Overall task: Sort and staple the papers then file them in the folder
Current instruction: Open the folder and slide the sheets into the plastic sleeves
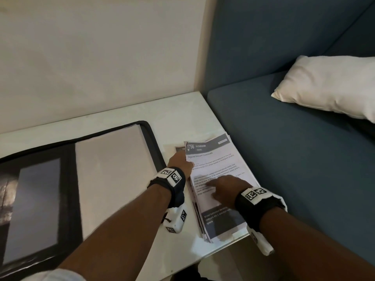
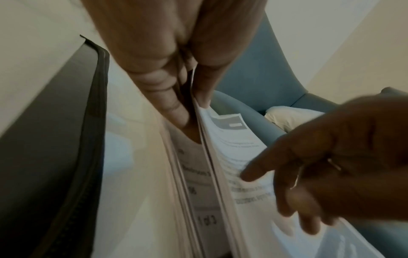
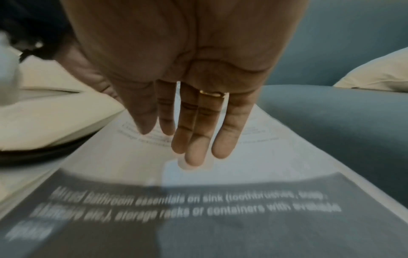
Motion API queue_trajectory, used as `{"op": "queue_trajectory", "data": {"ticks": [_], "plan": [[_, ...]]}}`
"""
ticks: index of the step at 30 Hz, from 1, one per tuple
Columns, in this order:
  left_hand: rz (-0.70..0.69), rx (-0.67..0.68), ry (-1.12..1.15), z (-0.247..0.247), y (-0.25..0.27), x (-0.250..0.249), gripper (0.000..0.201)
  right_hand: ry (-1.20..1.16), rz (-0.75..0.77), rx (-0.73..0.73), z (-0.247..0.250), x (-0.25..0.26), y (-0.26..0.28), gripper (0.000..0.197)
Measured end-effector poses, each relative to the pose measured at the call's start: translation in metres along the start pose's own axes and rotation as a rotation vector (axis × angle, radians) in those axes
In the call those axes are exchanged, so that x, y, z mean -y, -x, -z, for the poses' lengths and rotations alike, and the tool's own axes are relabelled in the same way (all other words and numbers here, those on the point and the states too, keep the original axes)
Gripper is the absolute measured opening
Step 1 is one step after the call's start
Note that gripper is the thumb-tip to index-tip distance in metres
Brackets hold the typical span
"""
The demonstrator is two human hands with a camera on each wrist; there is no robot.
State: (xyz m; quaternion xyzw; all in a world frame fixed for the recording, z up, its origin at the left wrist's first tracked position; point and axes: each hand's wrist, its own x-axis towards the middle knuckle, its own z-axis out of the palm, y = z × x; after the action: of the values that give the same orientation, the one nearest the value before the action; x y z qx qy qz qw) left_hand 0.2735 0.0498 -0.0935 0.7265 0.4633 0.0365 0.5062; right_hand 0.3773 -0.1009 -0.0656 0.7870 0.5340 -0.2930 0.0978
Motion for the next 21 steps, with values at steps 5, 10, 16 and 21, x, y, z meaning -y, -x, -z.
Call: {"op": "queue_trajectory", "data": {"ticks": [5, 10, 16, 21], "plan": [[-0.153, -0.030, -0.043, 0.025, 0.019, -0.021, 0.021, -0.142, -0.155, -0.588, 0.058, -0.010, 0.018, 0.042], [-0.365, -0.110, -0.114, 0.071, 0.074, -0.055, 0.022, -0.104, -0.113, -0.715, 0.128, 0.017, 0.047, 0.050], [-0.387, -0.162, 0.082, 0.149, 0.143, -0.051, 0.022, -0.178, 0.196, -0.673, 0.178, 0.089, 0.090, 0.027], [-0.277, -0.056, 0.037, 0.205, 0.176, 0.005, 0.025, -0.391, 0.367, -0.808, 0.191, 0.142, 0.098, 0.024]]}}
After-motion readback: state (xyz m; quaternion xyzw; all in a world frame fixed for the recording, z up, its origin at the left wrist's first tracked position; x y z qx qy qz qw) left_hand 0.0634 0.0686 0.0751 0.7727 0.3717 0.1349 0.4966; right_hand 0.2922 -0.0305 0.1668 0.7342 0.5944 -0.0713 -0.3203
